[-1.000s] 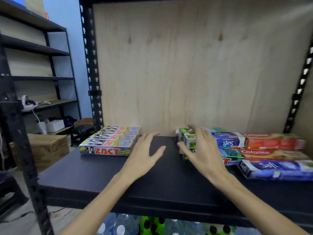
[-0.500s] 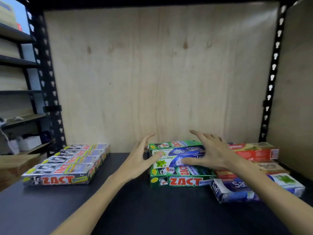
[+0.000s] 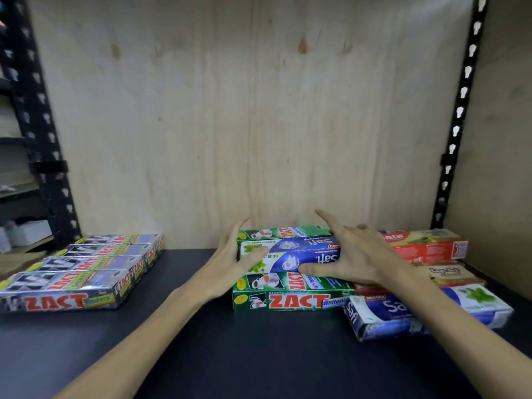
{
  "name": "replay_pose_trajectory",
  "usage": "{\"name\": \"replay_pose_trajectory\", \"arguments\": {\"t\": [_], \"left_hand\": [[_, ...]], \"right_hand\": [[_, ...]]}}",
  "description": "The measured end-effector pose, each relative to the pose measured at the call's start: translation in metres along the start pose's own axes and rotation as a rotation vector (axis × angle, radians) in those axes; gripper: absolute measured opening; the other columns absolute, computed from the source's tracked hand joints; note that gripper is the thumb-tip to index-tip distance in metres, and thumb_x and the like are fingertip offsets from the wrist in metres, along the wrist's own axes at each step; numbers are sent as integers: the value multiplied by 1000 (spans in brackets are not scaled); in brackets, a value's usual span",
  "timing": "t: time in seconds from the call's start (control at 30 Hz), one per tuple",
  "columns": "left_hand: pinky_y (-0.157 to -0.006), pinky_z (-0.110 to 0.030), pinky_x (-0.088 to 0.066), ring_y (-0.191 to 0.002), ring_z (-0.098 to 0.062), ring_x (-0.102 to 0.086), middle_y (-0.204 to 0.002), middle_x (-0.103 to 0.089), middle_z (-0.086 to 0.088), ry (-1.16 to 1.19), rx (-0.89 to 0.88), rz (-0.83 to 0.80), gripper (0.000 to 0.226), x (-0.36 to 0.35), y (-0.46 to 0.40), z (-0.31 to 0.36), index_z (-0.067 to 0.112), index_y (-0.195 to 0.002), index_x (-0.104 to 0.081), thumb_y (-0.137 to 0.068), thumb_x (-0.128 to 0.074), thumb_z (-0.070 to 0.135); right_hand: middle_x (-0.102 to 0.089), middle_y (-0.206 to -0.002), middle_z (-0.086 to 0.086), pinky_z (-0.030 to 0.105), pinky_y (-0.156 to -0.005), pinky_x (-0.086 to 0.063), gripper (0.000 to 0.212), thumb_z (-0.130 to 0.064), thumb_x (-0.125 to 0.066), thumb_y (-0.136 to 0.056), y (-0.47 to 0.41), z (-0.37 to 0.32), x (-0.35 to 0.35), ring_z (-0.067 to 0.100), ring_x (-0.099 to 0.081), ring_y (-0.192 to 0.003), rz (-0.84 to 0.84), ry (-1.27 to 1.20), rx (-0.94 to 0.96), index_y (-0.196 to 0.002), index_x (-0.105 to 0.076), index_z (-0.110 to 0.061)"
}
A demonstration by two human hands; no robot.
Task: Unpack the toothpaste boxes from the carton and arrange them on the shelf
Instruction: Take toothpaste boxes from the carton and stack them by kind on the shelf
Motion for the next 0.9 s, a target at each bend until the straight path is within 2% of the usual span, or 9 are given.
{"name": "replay_pose_trajectory", "arguments": {"t": [0.3, 0.37, 0.47, 0.53, 0.6, 0.67, 0.73, 0.8, 0.9], "left_hand": [[-92, -42, -58, -105, -11, -72, -156, -35, -1, 47, -15, -27, 90, -14, 2, 13, 76, -139, 4, -77, -61, 80], [-95, -40, -57, -110, -6, -69, -159, -28, 3, 28, -30, -16, 91, -17, 0, 19, 74, -141, 6, -78, -60, 79], [-102, -41, -53, -121, -9, -63, -159, -27, 4, 31, -4, -11, 91, -25, -4, 19, 75, -140, 7, -78, -59, 81], [-110, -31, -43, -132, 0, -47, -164, -18, 10, 14, -22, 19, 92, -30, -7, 24, 73, -142, 10, -80, -57, 81], [-105, -15, -32, -131, 14, -33, -163, -6, 18, -5, -33, 24, 91, -36, -7, 31, 67, -145, 13, -84, -54, 77], [-97, -5, -31, -121, 28, -32, -164, 0, 18, -1, -21, 2, 90, -42, -7, 33, 64, -147, 14, -88, -53, 72], [-72, 7, -39, -91, 43, -36, -165, -1, 13, 11, -17, -14, 91, -42, -9, 35, 60, -150, 13, -90, -54, 67], [-63, 6, -40, -82, 45, -36, -165, -2, 11, 32, -7, -14, 91, -41, -10, 35, 59, -150, 12, -90, -56, 66], [-67, 1, -45, -88, 39, -42, -160, -6, 17, 43, -12, -10, 92, -40, -8, 34, 62, -149, 12, -88, -57, 68]], "right_hand": [[-65, -132, -5, 42, -112, -32, 127, -103, -37, -58, 8, 8, 5, 21, -60, -120, -17, -5, -20, -157, 8, -37], [-63, -135, -6, 42, -113, -31, 127, -102, -38, -58, 11, 12, 8, 21, -59, -123, -10, -12, -30, -157, 9, -38], [-63, -134, -6, 42, -111, -34, 131, -105, -37, -53, 14, 22, 8, 23, -57, -125, -18, -10, -61, -157, 9, -39], [-61, -137, -5, 40, -110, -34, 132, -104, -39, -53, 14, 26, 12, 24, -55, -127, 1, 5, -69, -157, 8, -39], [-58, -141, -7, 38, -110, -33, 129, -102, -42, -56, 16, 29, 19, 21, -54, -129, -2, -3, -99, -158, 6, -39], [-56, -144, -8, 38, -110, -33, 127, -102, -41, -57, 19, 30, 20, 19, -53, -129, -17, -13, -121, -158, 4, -40], [-54, -146, -7, 39, -112, -32, 125, -102, -40, -57, 20, 31, 19, 20, -53, -130, -27, -25, -141, -158, 1, -41], [-53, -147, -7, 40, -113, -31, 124, -102, -39, -56, 19, 31, 17, 21, -53, -131, -29, -31, -142, -158, -2, -41], [-56, -144, -7, 41, -113, -31, 122, -104, -36, -56, 17, 33, 15, 20, -55, -129, -3, -35, -138, -157, -6, -42]]}}
Point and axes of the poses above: each hand's wrist, its own y-axis away from the middle knuckle, its own x-axis out of the back of the hand, z = x × y, the point moved 8 cm from there along -y, towards the middle knuckle
